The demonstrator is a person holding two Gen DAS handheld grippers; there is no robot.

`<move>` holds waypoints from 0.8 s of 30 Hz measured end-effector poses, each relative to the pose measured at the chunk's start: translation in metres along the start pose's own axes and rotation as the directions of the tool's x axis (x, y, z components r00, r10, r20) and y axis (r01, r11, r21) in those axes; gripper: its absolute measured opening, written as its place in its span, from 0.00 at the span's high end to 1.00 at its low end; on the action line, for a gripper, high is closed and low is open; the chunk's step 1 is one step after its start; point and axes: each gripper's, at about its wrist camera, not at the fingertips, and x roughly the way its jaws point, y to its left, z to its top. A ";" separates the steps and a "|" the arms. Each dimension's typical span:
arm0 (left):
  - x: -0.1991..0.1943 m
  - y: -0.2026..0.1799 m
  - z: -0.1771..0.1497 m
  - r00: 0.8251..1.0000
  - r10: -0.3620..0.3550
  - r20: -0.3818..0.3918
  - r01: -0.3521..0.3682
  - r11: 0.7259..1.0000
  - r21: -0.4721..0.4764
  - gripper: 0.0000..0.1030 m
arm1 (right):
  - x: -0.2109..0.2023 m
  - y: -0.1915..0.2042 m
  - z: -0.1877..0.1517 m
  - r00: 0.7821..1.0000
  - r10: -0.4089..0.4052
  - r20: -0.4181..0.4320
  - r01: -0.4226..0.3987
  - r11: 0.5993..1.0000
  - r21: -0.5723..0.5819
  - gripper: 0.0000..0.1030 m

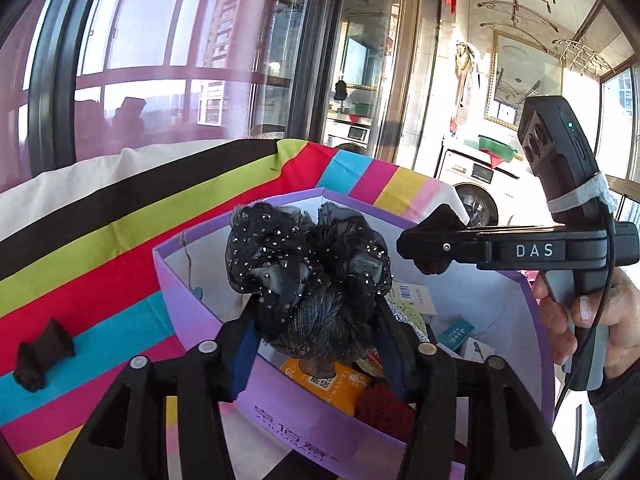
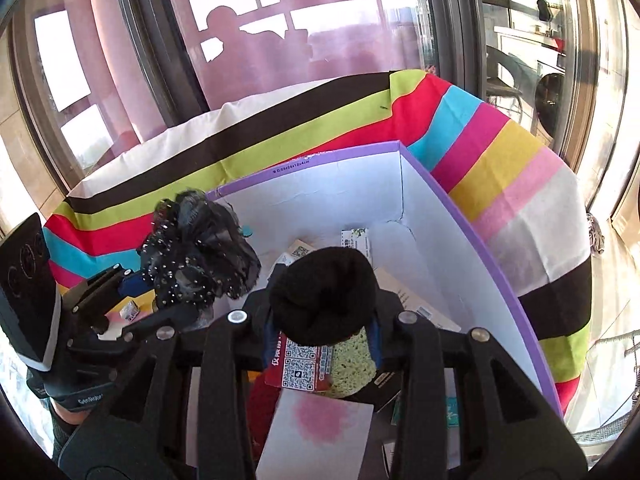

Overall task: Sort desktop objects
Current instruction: 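Carry the scrunchie and black pad into the lavender box and release both, then move both tools back over the dark knit pieces on the cloth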

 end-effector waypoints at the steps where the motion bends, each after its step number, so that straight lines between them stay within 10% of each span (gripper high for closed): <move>1: 0.002 0.001 0.001 1.000 0.003 -0.002 -0.003 1.000 0.002 0.43 | 0.001 -0.002 -0.001 1.000 0.001 -0.007 -0.001 1.000 0.009 0.52; 12: -0.008 0.008 0.002 0.999 0.043 0.020 -0.043 0.999 0.006 0.34 | 0.000 -0.004 -0.005 1.000 -0.010 -0.004 0.010 1.000 0.028 0.37; 24: -0.025 0.066 0.005 0.964 0.262 0.043 -0.257 0.961 -0.107 0.24 | 0.000 -0.002 -0.005 0.999 -0.053 0.006 0.052 0.998 0.028 0.30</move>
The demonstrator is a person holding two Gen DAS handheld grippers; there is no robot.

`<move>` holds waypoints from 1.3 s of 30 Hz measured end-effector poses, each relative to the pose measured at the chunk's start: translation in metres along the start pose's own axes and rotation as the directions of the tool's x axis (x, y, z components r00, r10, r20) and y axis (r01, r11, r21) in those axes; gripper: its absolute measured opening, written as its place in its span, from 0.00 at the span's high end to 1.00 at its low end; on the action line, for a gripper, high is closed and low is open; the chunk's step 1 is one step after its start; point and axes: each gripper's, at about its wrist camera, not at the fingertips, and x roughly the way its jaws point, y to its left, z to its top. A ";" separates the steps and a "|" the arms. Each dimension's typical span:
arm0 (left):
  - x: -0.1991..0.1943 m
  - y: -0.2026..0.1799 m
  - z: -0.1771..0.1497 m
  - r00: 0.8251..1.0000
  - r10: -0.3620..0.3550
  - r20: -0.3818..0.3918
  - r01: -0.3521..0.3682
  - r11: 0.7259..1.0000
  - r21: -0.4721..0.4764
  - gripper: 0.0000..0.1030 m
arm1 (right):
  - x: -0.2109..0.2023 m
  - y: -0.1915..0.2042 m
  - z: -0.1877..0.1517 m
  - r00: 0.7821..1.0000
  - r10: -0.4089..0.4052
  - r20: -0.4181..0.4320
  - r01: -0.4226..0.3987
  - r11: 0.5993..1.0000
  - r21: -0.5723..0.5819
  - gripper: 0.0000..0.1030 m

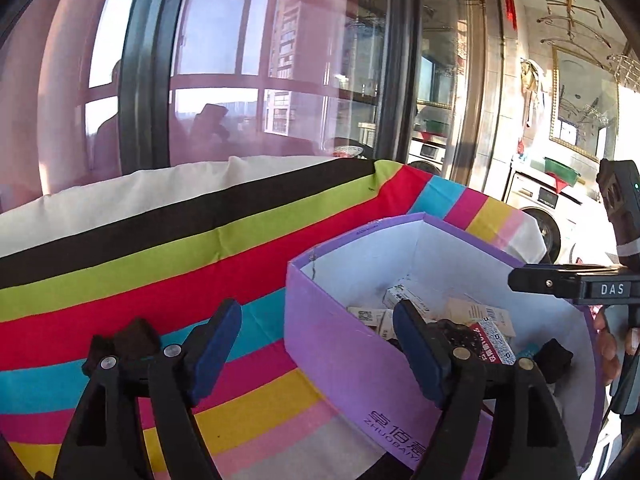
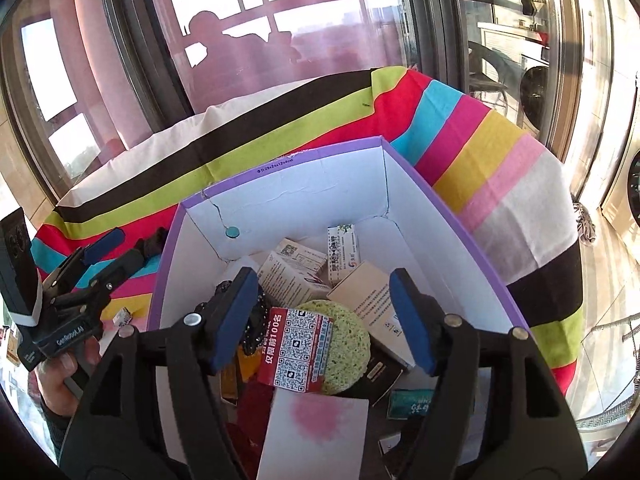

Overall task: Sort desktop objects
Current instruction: 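Move both tools back over the dark knit pieces on the cloth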

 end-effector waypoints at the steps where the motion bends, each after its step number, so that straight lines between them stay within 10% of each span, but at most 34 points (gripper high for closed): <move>1: -0.001 0.009 0.000 1.000 0.015 0.003 -0.015 1.000 -0.020 0.24 | 0.000 0.001 0.000 1.000 -0.007 0.002 0.007 1.000 -0.005 0.30; 7: -0.002 0.067 -0.002 0.993 0.116 -0.006 -0.116 0.985 -0.132 0.24 | -0.001 0.017 0.003 0.995 -0.097 0.027 0.099 0.993 -0.064 0.24; 20: 0.024 0.189 -0.043 0.938 0.278 -0.207 -0.337 0.871 -0.356 0.37 | 0.000 0.130 0.040 0.992 0.118 0.034 -0.108 0.971 -0.212 0.16; 29: 0.057 0.217 -0.062 0.918 0.259 -0.301 -0.368 0.841 -0.397 0.38 | 0.032 0.203 0.052 0.977 0.204 -0.056 -0.211 0.945 -0.251 0.15; 39: 0.063 0.222 -0.068 0.921 0.223 -0.318 -0.348 0.838 -0.420 0.65 | 0.117 0.250 0.054 0.949 0.197 -0.247 -0.244 0.953 -0.178 0.15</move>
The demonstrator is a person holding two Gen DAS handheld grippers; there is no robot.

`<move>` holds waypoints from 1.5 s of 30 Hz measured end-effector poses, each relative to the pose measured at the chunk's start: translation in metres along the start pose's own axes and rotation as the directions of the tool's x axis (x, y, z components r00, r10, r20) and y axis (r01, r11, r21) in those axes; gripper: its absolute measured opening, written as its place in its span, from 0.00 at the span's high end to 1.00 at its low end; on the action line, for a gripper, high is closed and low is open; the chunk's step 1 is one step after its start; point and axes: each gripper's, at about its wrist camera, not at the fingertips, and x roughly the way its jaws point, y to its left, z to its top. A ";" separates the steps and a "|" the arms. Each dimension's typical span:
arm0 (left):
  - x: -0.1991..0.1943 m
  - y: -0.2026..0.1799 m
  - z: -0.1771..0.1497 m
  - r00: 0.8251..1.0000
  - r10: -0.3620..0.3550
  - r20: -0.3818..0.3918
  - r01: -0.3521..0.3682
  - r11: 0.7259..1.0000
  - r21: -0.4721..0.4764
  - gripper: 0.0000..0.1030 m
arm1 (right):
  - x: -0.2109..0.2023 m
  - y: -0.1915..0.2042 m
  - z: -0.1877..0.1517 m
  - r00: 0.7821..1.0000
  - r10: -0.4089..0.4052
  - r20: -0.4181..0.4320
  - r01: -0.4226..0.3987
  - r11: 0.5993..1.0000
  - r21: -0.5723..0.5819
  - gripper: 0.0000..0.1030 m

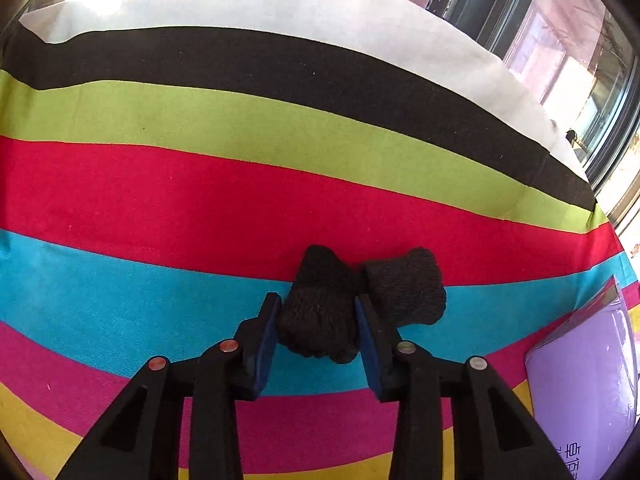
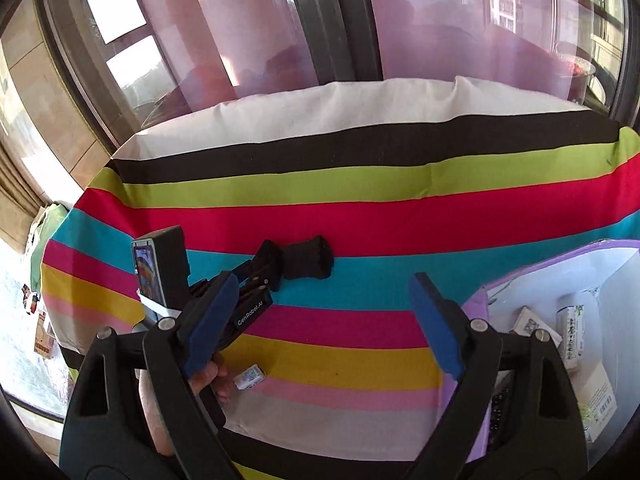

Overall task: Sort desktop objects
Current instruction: 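Move both tools back over the dark knit pieces on the cloth, then grasp a dark knit piece with the left tool while the right grasps another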

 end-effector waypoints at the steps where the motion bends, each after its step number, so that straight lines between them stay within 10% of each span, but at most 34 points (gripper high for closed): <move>1: -0.002 0.001 -0.001 1.000 0.009 0.003 -0.009 1.000 -0.002 0.66 | 0.008 0.002 0.002 1.000 -0.001 -0.015 0.001 1.000 0.004 0.15; 15: -0.043 0.034 -0.014 0.992 0.058 0.111 -0.033 0.977 -0.213 0.72 | 0.102 0.017 0.005 0.989 -0.089 -0.120 0.086 0.996 -0.028 0.15; 45: -0.038 0.035 0.010 0.982 0.084 0.171 -0.037 0.964 -0.264 0.72 | 0.155 0.024 -0.018 0.978 -0.205 0.043 0.210 0.965 -0.157 0.15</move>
